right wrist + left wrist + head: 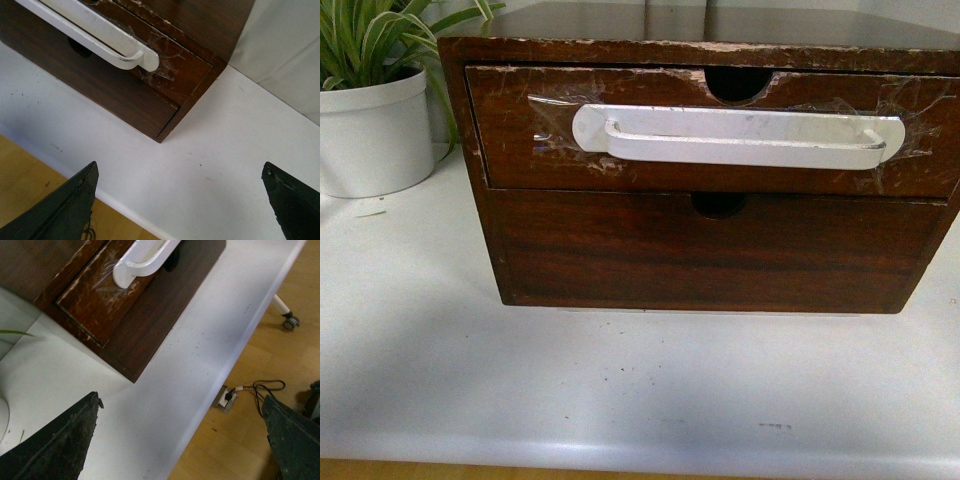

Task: Open drawer

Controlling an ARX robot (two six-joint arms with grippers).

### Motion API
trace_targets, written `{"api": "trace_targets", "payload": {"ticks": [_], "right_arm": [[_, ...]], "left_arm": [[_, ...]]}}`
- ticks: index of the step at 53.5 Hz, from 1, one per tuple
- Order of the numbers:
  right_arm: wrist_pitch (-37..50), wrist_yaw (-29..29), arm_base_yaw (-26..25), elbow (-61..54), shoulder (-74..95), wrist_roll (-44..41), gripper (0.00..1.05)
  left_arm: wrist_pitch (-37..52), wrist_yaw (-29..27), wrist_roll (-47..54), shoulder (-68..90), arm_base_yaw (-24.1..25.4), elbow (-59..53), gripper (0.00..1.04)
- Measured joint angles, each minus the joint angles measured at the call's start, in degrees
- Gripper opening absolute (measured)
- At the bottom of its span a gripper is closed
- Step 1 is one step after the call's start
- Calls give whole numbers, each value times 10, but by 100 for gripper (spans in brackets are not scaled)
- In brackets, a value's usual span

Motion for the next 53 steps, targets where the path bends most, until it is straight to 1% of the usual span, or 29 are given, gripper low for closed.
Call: {"api": "trace_targets", "payload": {"ticks": [6, 10, 18, 23, 28, 40, 53], "right_arm": [[-33, -2, 12, 37, 33, -41, 96], [-47, -1, 23, 58, 54, -64, 96], [-83, -1, 44, 101, 104, -107, 96], [-89, 0, 53, 110, 127, -122, 96], [-87, 2, 66, 112, 147, -131, 96], [-59, 6, 93, 112, 183, -137, 96], [-28, 7, 114, 112, 224, -133, 96]], "left_arm": [[-47, 5, 63, 45, -21, 47, 98], [-51, 1, 82, 67, -37, 68, 98], [-70, -3, 107, 119, -96, 126, 98], [-73, -4, 109, 143, -127, 151, 98], [-52, -10, 99, 178, -158, 171, 98], [-23, -18, 77, 235, -188, 183, 98], [8, -41, 51, 290, -221, 209, 98]]}}
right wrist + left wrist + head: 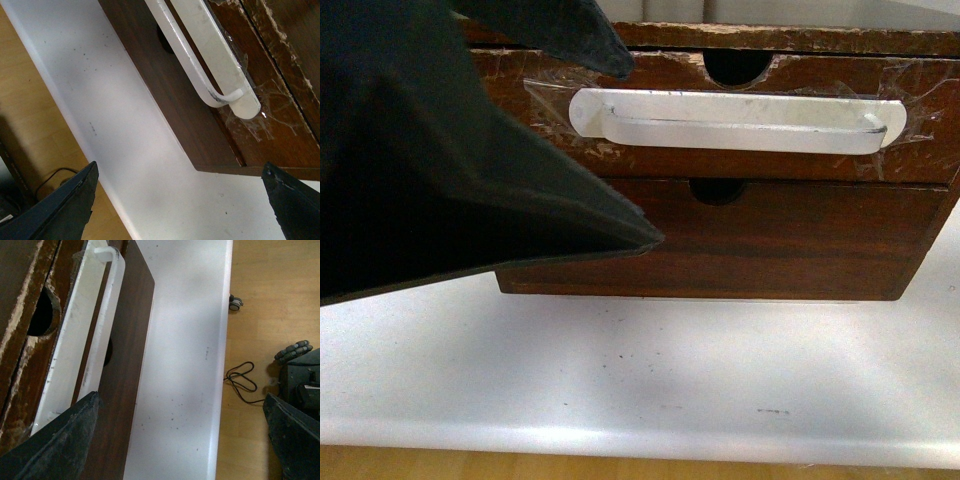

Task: Open drawer

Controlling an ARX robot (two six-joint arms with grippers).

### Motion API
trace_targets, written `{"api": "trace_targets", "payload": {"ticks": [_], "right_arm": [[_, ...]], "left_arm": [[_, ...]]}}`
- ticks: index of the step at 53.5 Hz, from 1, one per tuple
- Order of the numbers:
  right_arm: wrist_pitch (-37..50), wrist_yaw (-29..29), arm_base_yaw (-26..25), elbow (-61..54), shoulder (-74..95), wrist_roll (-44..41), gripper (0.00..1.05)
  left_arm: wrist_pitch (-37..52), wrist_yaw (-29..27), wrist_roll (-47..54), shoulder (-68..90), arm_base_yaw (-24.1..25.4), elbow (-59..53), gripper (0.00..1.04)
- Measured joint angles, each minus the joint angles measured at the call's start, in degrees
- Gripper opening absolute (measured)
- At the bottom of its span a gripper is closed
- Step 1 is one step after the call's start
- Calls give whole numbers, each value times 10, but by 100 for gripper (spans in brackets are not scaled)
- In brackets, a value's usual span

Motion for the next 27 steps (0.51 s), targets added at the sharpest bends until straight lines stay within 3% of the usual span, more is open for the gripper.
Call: {"api": "trace_targets", "payload": {"ticks": [27], "right_arm": [[60, -5, 41, 9, 65, 29, 96]], "left_arm": [[38, -55, -17, 110, -14, 54, 98]]}}
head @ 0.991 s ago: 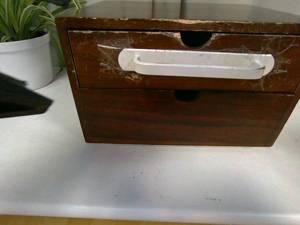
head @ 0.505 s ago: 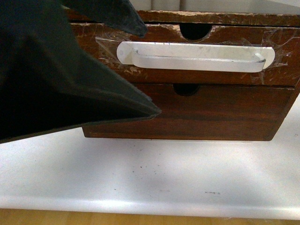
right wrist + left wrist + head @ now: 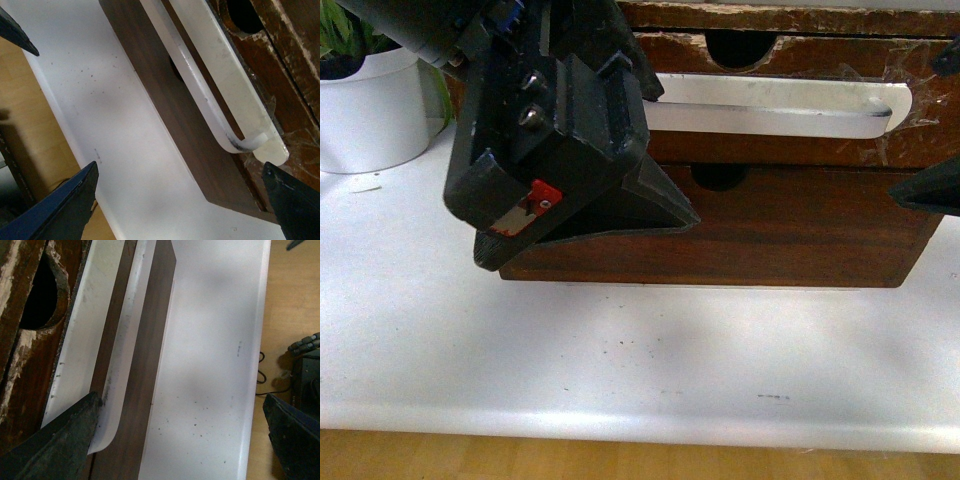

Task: Open drawer

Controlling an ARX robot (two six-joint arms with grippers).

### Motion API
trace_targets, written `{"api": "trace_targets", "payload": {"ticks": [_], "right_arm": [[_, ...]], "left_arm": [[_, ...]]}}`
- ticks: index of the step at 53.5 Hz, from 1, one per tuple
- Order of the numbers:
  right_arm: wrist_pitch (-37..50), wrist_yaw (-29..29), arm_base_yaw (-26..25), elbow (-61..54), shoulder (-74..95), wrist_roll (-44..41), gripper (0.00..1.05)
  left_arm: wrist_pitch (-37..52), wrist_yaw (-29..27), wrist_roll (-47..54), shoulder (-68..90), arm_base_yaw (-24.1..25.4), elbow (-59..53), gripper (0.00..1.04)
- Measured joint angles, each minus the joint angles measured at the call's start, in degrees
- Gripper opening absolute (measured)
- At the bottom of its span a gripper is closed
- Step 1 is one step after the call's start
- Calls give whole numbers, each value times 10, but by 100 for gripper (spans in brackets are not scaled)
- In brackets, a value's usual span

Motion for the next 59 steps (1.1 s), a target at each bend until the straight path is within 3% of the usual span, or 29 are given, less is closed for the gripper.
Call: {"api": "trace_targets", "payload": {"ticks": [43, 59], "right_arm": [[30, 13, 31, 42, 102, 18, 96], [-13, -10, 34, 45, 99, 4, 96]], "left_arm": [[-34, -16, 34, 26, -12, 23, 98], [-75, -23, 76, 17, -20, 25, 98]]}}
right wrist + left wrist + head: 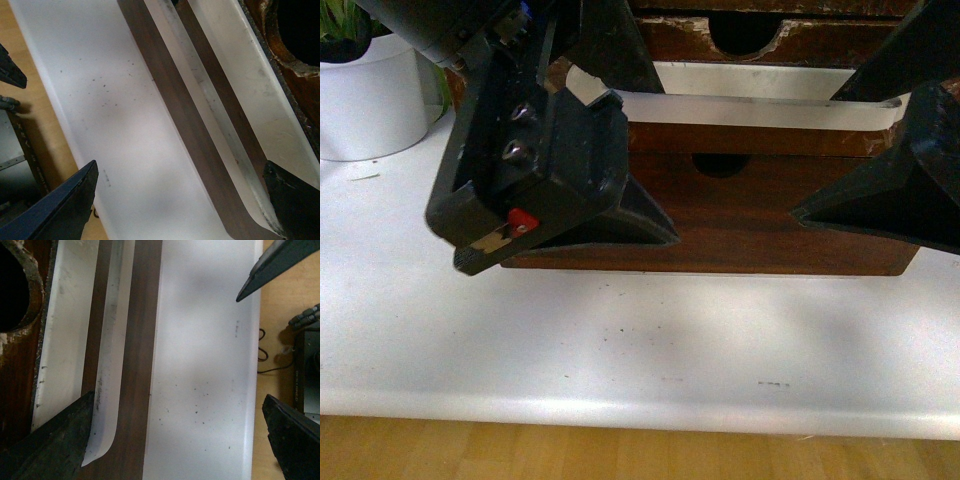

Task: Open drawer

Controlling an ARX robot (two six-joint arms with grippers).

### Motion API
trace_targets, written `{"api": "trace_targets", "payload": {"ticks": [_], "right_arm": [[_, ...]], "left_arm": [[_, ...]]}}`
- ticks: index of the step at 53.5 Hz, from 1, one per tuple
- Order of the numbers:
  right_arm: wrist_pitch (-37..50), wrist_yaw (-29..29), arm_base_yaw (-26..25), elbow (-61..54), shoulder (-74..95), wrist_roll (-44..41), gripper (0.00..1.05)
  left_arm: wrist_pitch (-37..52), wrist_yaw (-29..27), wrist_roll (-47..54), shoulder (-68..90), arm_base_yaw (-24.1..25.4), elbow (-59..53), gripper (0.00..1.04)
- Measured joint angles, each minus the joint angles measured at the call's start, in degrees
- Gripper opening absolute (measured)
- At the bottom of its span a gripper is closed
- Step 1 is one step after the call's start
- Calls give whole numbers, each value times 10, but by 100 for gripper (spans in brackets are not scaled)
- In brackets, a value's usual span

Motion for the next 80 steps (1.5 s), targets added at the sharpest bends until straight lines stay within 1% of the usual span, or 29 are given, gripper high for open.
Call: {"api": "trace_targets", "payload": {"ticks": [12, 23, 33, 40, 50, 59, 67, 76, 80], "right_arm": [[-40, -28, 4, -6, -19, -14, 96], [-75, -45, 20, -24, -43, -30, 96], [-83, -49, 27, -31, -58, -38, 96], [-64, -50, 26, -36, -62, -34, 96], [-29, -69, 12, -43, -78, -10, 96], [-11, -76, -5, -52, -118, 7, 96], [13, -76, -18, -66, -150, 20, 96], [65, -68, -39, -92, -194, 54, 96], [90, -61, -48, -103, -212, 72, 96]], "left_arm": [[-54, 4, 33, -20, -9, -4, 98], [-115, 11, 75, -53, -19, -19, 98], [-132, 16, 89, -64, -20, -26, 98], [-107, 23, 84, -66, -20, -34, 98], [-49, 71, 44, -80, -18, -43, 98], [-13, 96, 4, -109, -11, -44, 98], [24, 105, -22, -132, 1, -57, 98], [109, 104, -75, -163, 17, -97, 98], [150, 94, -103, -179, 24, -120, 98]]}}
